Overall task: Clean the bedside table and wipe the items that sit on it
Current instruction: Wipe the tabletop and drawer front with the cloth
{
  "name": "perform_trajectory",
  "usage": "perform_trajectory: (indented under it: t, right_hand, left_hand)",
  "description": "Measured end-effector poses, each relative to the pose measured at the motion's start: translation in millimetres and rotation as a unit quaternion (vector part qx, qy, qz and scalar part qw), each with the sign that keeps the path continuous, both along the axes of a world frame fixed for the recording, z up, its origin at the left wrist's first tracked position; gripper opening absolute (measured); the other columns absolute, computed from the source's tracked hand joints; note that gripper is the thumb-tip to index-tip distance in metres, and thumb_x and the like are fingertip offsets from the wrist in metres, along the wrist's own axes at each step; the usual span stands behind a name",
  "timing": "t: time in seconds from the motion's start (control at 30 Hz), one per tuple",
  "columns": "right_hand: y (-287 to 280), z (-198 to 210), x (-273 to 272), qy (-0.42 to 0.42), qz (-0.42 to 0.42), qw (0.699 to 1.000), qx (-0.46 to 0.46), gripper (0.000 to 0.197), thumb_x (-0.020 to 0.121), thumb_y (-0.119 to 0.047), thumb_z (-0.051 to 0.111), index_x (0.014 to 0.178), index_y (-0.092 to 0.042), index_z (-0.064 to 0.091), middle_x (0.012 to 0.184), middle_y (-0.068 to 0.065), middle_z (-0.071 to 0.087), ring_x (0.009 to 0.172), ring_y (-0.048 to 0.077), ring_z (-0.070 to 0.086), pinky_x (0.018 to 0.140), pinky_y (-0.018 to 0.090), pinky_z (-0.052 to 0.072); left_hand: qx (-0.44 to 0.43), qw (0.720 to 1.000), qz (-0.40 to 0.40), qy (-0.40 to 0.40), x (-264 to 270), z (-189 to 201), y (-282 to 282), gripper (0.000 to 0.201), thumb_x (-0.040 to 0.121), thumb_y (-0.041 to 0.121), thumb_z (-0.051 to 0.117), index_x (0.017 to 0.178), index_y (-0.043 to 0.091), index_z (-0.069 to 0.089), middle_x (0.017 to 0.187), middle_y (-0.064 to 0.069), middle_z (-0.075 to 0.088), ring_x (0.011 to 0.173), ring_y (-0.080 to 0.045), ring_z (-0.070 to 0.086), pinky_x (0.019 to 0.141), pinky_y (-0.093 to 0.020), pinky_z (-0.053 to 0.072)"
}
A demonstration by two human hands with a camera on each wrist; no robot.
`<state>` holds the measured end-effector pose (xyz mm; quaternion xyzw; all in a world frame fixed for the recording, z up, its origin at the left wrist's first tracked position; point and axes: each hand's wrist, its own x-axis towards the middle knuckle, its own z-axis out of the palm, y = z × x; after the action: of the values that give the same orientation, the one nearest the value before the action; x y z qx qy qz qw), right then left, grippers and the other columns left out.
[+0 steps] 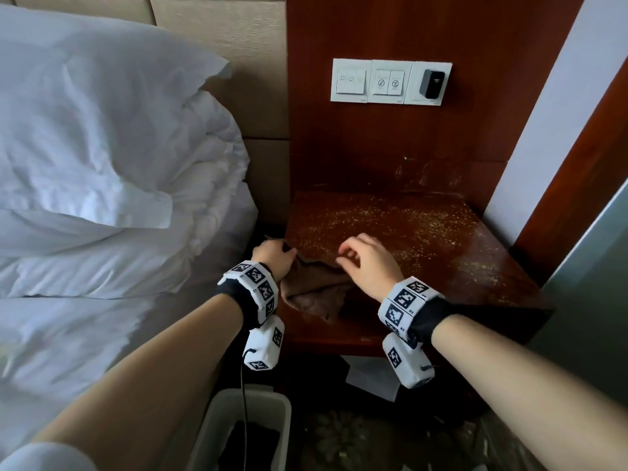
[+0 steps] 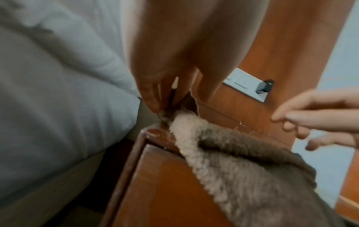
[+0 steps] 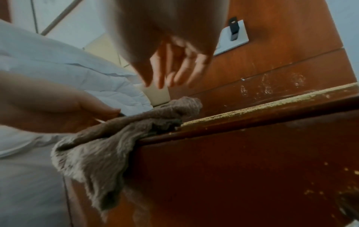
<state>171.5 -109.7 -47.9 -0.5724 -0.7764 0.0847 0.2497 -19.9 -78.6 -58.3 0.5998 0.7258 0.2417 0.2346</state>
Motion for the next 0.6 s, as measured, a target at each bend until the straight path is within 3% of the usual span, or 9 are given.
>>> perform_trajectory:
  t: [0.07, 0.17, 0.3, 0.43, 0.6]
  right_hand:
    - [-5.7, 0.3, -7.4, -0.073, 0.067, 0.992, -0.079, 0.030, 0.091, -0.036, 0.055, 0.117, -0.020, 0.059, 0.117, 0.000, 0.056, 0.110, 0.021, 0.052, 0.085, 0.038, 0.049]
    - [-8.2, -1.7, -11.9, -0.167, 0.070, 0.975, -0.132, 0.047, 0.091, -0.040, 0.055, 0.134, -0.021, 0.049, 0.131, 0.003, 0.049, 0.121, 0.025, 0.047, 0.091, 0.042, 0.047]
    - [-15.9, -6.7, -13.5, -0.194, 0.059, 0.971, -0.129, 0.052, 0.091, -0.039, 0.055, 0.138, -0.022, 0.043, 0.134, 0.004, 0.047, 0.124, 0.025, 0.044, 0.094, 0.041, 0.046]
    - [-19.8, -3.1, -11.9, -0.179, 0.061, 0.973, -0.132, 0.045, 0.093, -0.038, 0.051, 0.136, -0.023, 0.049, 0.130, 0.004, 0.052, 0.121, 0.025, 0.049, 0.093, 0.036, 0.043]
    - [-17.0, -0.8, -15.8, -0.202, 0.061, 0.967, -0.141, 0.046, 0.094, -0.037, 0.051, 0.138, -0.026, 0.047, 0.139, 0.005, 0.051, 0.124, 0.027, 0.051, 0.098, 0.036, 0.044]
  left_hand:
    - [0.030, 0.998, 0.021, 0.050, -5.9, 3.9, -6.1, 0.038, 0.093, 0.031, 0.053, 0.121, 0.006, 0.058, 0.125, -0.014, 0.056, 0.112, -0.030, 0.056, 0.090, -0.034, 0.045]
    - [0.100, 0.994, -0.010, 0.030, -7.3, 3.2, -18.6, 0.033, 0.086, 0.030, 0.064, 0.111, 0.009, 0.062, 0.120, -0.010, 0.059, 0.109, -0.025, 0.057, 0.084, -0.027, 0.043]
    - [0.003, 0.976, -0.184, 0.118, 4.9, -6.1, -35.8, 0.045, 0.093, 0.038, 0.051, 0.132, 0.015, 0.054, 0.144, -0.006, 0.044, 0.130, -0.023, 0.044, 0.105, -0.028, 0.034]
    - [-0.037, 0.959, -0.203, 0.195, 7.8, -5.3, -40.3, 0.049, 0.099, 0.038, 0.037, 0.142, 0.014, 0.040, 0.153, -0.011, 0.029, 0.140, -0.027, 0.030, 0.113, -0.031, 0.024]
    - [-0.072, 0.930, -0.218, 0.286, 7.2, -7.1, -31.2, 0.056, 0.100, 0.039, 0.032, 0.147, 0.010, 0.024, 0.155, -0.014, 0.018, 0.143, -0.029, 0.021, 0.115, -0.043, 0.024]
